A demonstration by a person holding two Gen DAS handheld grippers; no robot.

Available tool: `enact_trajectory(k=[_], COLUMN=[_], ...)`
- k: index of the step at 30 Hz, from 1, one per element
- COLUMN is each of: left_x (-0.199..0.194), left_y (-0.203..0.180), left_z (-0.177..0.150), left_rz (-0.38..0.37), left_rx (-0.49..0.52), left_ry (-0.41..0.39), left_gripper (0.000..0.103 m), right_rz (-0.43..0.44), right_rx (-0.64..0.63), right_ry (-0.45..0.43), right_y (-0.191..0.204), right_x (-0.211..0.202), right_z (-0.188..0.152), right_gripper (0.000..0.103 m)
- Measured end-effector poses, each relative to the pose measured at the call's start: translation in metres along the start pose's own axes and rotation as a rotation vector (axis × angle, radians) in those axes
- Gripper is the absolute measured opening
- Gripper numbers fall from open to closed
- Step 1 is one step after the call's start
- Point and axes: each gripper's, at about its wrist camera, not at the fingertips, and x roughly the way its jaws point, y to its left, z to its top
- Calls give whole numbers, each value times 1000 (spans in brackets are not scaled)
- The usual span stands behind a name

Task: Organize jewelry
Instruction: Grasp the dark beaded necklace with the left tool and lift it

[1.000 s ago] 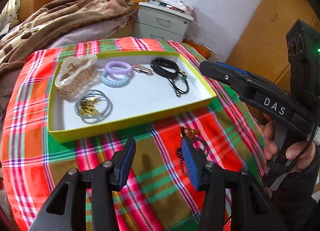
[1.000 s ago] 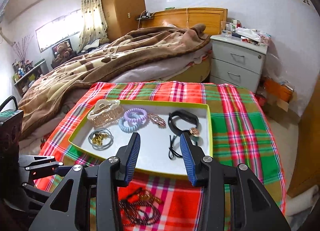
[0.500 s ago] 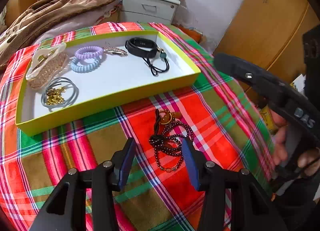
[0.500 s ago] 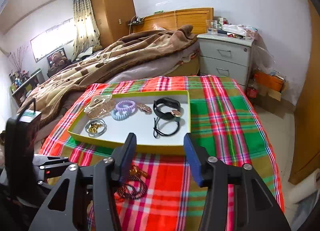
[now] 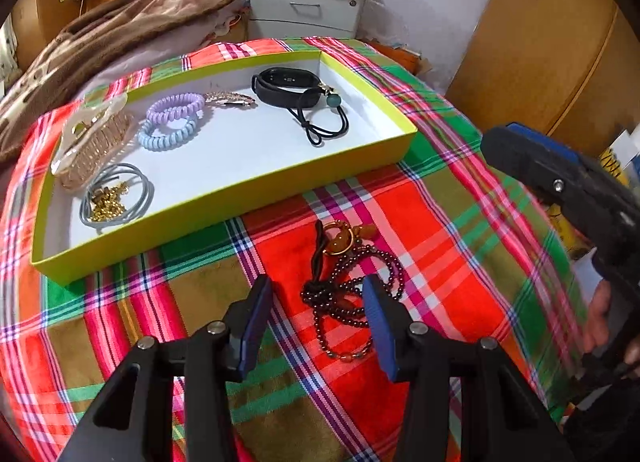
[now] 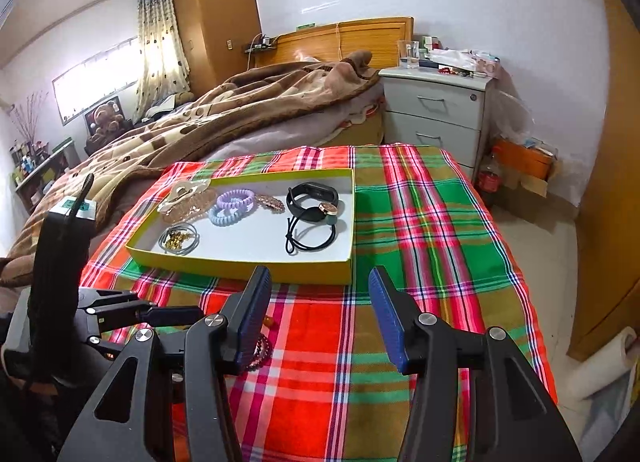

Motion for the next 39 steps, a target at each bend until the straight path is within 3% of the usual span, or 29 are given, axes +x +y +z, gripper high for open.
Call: enact_trajectory(k=[5, 11, 21, 32, 37, 39], left_x=[-2, -9, -29, -78, -91, -93], left_y=[4, 16, 37, 54, 53, 54], left_z=[-1, -8, -22, -14, -11, -12], left_rz=[47, -8, -89, -328, -337, -287], left_rx=[10, -15, -69, -137, -137, -117], left_ry=[4, 5, -32, -165, -197, -196], left_gripper=[26, 19, 17, 14, 14, 14], right_rz=[-2, -7, -9, -11, 7, 23], right_rx=[-2, -10, -9, 2, 3, -5], right_ry=[3, 11, 20, 52, 60, 69], right_y=[3, 9, 15, 15, 16, 19], right_x=[1, 2, 4, 13, 14, 16], right_z=[0, 1, -2, -8, -13, -15], right_gripper=[52, 52, 52, 52, 52, 52])
